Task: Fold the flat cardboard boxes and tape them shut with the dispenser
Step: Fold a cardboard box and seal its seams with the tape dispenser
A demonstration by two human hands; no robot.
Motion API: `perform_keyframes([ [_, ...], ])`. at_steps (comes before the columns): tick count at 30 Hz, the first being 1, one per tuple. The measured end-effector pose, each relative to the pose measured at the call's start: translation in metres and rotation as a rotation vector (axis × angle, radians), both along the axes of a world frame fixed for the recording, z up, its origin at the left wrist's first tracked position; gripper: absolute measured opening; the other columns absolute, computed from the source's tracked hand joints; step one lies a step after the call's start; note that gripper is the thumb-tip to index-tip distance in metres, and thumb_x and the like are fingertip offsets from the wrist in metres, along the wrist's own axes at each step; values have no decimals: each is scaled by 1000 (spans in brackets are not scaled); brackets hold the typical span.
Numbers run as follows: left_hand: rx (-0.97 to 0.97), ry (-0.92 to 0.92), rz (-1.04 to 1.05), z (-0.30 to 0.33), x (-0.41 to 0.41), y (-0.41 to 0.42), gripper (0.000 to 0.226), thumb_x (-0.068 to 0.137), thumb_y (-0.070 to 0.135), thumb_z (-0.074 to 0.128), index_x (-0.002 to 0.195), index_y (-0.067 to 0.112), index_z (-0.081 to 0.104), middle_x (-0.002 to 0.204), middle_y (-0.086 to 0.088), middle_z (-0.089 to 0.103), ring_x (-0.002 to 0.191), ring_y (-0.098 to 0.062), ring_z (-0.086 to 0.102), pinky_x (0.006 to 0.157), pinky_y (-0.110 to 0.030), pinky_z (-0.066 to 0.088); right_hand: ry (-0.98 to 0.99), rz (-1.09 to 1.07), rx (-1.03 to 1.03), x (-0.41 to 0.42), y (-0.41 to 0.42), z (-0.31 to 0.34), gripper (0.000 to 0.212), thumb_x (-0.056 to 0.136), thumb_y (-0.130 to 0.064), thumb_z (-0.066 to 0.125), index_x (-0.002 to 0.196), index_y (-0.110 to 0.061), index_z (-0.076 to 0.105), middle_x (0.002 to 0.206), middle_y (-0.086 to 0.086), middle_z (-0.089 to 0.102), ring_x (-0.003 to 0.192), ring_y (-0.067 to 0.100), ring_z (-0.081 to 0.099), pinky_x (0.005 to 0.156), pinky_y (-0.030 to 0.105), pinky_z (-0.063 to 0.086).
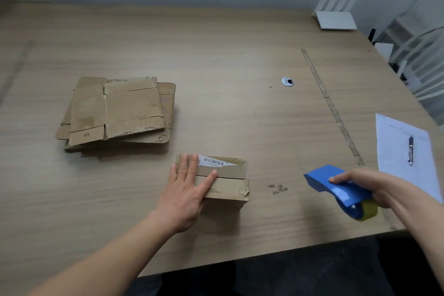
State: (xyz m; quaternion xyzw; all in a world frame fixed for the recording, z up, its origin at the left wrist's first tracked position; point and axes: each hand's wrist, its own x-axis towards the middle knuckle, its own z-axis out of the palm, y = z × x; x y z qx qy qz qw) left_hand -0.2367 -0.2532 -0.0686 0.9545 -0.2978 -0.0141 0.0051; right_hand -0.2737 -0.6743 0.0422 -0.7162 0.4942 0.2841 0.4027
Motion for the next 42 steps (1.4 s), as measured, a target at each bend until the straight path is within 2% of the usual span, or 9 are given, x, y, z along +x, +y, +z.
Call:
perform_keyframes([
  [4,11,46,15,4,0,0,80,81,45,59,152,33,22,158,-31,15,145,-52,13,112,-56,3,11,77,-31,14,3,19,40,79,-17,84,106,6,67,77,20,74,66,33,65,60,36,51],
  [10,-5,96,19,4,0,-2,77,82,45,54,151,34,22,157,-31,15,144,-52,12,113,-56,3,-2,137,-71,33,11,56,32,81,-16,82,100,6,67,67,17,72,63,32,64,59,35,50],
  [13,4,122,24,6,-1,-1,78,87,46,49,153,36,9,159,-29,-3,144,-48,-11,118,-56,-3,-8,163,-87,40,17,71,32,82,-16,81,101,6,67,68,17,72,63,32,64,59,36,50],
  [17,25,223,22,15,-1,-3,74,90,67,17,154,41,-9,154,-22,-34,137,-40,-39,115,-50,-21,-19,192,-100,46,32,90,26,84,-16,79,95,5,67,63,15,71,61,31,63,57,34,49],
  [20,-36,301,77,24,0,-8,83,78,76,1,154,44,1,158,-18,-29,143,-39,-32,117,-49,-17,-39,220,-104,50,44,99,26,84,-17,78,93,4,66,61,15,70,59,30,63,56,33,49],
  [23,-50,289,82,34,1,-12,75,84,66,2,153,41,17,163,-17,-16,147,-42,-19,119,-50,-9,-65,264,-89,58,58,104,30,84,-19,79,98,4,67,66,15,71,57,30,64,55,32,49],
  [28,-149,262,69,43,0,-18,39,102,41,32,136,25,42,164,-14,1,150,-39,-7,121,-46,5,-128,383,-52,76,91,117,35,81,-20,80,106,2,68,82,20,74,69,33,67,63,35,53],
  [35,-330,281,70,47,7,-20,34,104,32,36,127,11,49,163,-11,13,151,-33,0,119,-38,10,-207,589,-24,105,152,152,32,82,-17,79,108,-3,69,85,15,75,74,31,68,64,32,52],
  [42,-849,315,270,60,23,-18,36,99,13,46,132,5,57,146,-12,45,138,-26,39,112,-26,26,-267,757,29,127,200,177,33,82,-18,78,111,-4,70,97,17,75,78,29,69,61,31,53],
])
